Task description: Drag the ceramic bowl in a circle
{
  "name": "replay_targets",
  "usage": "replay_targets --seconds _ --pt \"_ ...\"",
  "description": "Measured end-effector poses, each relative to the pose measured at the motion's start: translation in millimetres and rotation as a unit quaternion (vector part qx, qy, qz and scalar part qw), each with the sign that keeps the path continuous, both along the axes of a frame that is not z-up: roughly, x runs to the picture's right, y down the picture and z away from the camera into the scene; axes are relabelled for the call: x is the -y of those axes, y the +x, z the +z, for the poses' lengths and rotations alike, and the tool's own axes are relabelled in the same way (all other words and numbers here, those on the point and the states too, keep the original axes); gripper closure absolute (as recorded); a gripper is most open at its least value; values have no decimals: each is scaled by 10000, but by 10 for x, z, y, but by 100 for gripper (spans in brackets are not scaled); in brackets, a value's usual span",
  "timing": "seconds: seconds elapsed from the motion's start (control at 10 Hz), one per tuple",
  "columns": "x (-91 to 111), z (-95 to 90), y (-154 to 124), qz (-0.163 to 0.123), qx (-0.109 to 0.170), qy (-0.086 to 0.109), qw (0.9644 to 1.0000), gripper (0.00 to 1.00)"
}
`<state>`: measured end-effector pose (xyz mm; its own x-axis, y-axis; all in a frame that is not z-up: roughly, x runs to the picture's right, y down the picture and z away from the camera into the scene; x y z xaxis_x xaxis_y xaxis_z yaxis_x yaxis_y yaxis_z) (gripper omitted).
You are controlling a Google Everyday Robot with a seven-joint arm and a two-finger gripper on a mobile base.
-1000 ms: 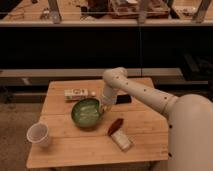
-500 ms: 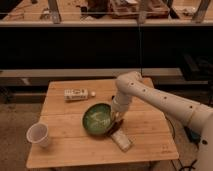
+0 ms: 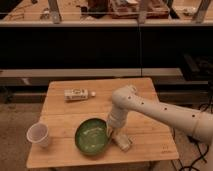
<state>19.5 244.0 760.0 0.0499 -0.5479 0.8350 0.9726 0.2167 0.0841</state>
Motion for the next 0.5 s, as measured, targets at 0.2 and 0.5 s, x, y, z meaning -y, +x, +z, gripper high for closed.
replay_targets --seconds 0.2,0.5 --pt "-50 55 -296 -141 235 -83 9996 100" --pt "194 273 -608 -296 472 -61 9984 100"
